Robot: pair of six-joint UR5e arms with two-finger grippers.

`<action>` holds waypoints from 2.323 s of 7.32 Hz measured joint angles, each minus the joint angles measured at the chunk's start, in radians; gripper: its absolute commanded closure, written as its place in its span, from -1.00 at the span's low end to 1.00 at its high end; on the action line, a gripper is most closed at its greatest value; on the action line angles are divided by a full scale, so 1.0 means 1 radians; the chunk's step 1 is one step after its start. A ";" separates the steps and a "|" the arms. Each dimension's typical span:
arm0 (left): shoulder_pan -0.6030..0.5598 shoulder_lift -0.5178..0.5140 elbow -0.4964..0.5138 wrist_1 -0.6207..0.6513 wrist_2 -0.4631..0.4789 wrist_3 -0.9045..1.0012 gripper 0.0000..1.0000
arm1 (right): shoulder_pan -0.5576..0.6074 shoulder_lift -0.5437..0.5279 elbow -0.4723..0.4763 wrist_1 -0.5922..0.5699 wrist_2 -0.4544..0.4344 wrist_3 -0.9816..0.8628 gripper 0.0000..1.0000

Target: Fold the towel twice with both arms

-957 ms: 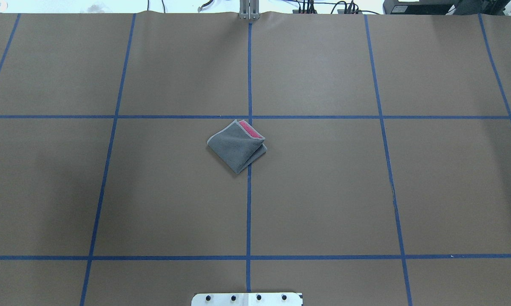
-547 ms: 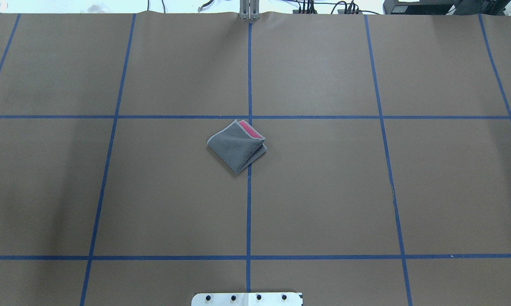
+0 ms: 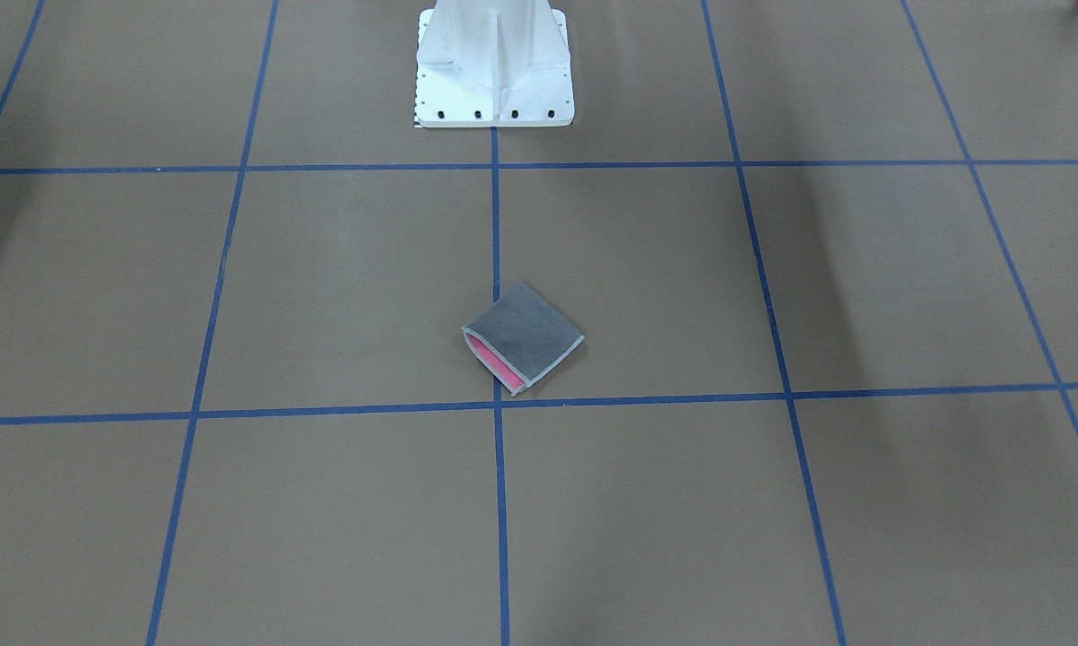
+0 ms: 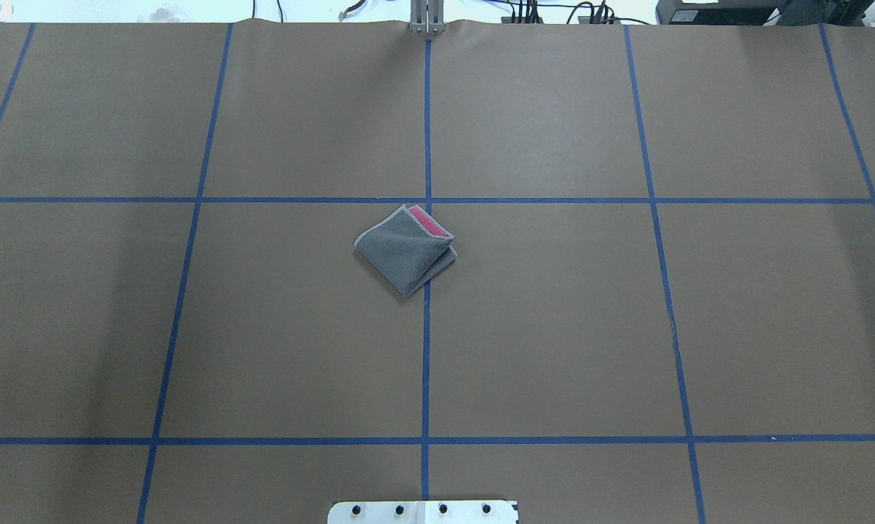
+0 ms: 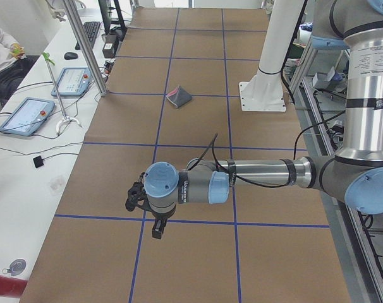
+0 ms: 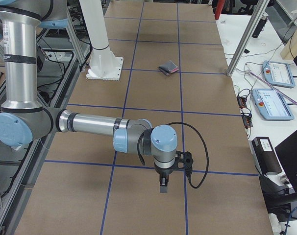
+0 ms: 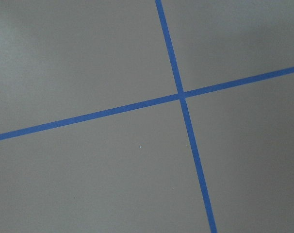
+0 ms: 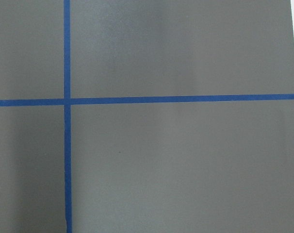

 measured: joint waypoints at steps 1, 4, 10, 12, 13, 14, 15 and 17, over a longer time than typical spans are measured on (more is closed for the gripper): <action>0.003 0.007 -0.048 0.047 0.040 -0.004 -1.00 | 0.000 0.001 0.001 0.001 0.001 0.001 -1.00; 0.010 0.028 -0.132 0.157 0.110 -0.009 -1.00 | 0.000 0.001 0.001 0.001 0.002 0.001 -1.00; 0.009 0.037 -0.139 0.155 0.009 -0.006 -1.00 | 0.000 -0.003 0.008 0.004 0.018 -0.009 -1.00; 0.006 0.040 -0.158 0.144 -0.036 -0.001 -1.00 | 0.000 -0.005 0.013 0.004 0.019 -0.007 -1.00; 0.004 0.041 -0.169 0.139 -0.041 -0.001 -1.00 | 0.000 -0.005 0.013 0.004 0.019 -0.005 -1.00; 0.003 0.042 -0.175 0.137 -0.039 -0.002 -1.00 | 0.000 -0.006 0.013 0.004 0.019 -0.003 -1.00; 0.002 0.042 -0.178 0.136 -0.036 -0.004 -1.00 | 0.000 -0.006 0.013 0.005 0.019 -0.003 -1.00; 0.002 0.044 -0.180 0.134 -0.033 -0.007 -1.00 | 0.000 -0.007 0.013 0.006 0.021 0.000 -1.00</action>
